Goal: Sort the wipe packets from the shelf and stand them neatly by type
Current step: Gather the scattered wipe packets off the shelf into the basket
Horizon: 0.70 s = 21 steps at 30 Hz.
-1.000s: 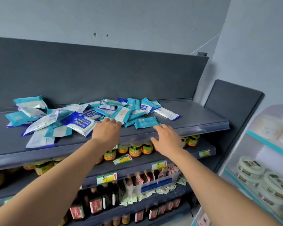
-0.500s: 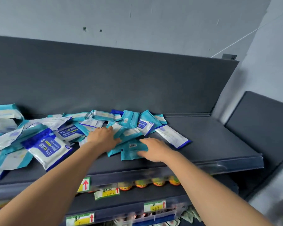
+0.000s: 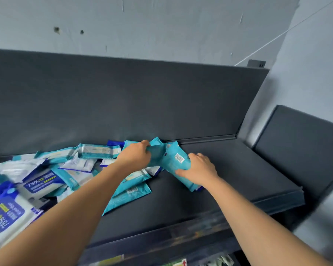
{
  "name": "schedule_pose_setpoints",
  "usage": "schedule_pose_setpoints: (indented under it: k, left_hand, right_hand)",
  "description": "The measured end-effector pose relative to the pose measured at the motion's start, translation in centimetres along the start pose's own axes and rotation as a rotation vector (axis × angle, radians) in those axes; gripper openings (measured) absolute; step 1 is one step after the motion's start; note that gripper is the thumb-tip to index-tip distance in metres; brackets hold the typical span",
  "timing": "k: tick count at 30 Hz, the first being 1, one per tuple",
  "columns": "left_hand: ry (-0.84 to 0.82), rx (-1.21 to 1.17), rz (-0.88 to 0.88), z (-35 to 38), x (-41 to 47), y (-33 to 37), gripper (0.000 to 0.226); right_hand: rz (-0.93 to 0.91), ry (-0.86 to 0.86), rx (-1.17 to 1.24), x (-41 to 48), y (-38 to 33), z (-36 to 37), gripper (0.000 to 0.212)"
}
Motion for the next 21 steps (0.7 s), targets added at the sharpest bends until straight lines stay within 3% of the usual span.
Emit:
schedule_pose_setpoints:
  k: [4, 9, 15, 18, 21]
  left_hand:
    - [-0.112, 0.306, 0.112, 2.7, 2.4, 1.3, 0.057]
    - [-0.320, 0.438, 0.186, 4.7, 4.4, 1.6, 0.077]
    - [-0.232, 0.771, 0.330, 4.9, 4.9, 3.5, 0.070]
    - [-0.156, 0.654, 0.337, 4.2, 4.9, 4.3, 0.062]
    - [-0.042, 0.305, 0.248, 2.6, 4.8, 4.1, 0.052]
  right_hand:
    - [0.139, -0.150, 0.105, 0.3, 3.1, 2.2, 0.078]
    - [0.186, -0.213, 0.035, 0.8, 3.9, 1.8, 0.086]
    - [0.224, -0.119, 0.274, 0.6, 3.9, 1.7, 0.081]
    - [0.226, 0.007, 0.264, 0.1, 3.8, 1.0, 0.072]
    - [0.222, 0.206, 0.327, -1.0, 4.2, -0.6, 0.056]
Point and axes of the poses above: each hand's wrist, its own x-axis towards the middle knuckle, its own z-axis out of the palm, y = z × x, the point moved 9 cm from there along x, towards the middle knuckle, and after that the axes turned 12 degrees about -z, right-handed, at the moved point
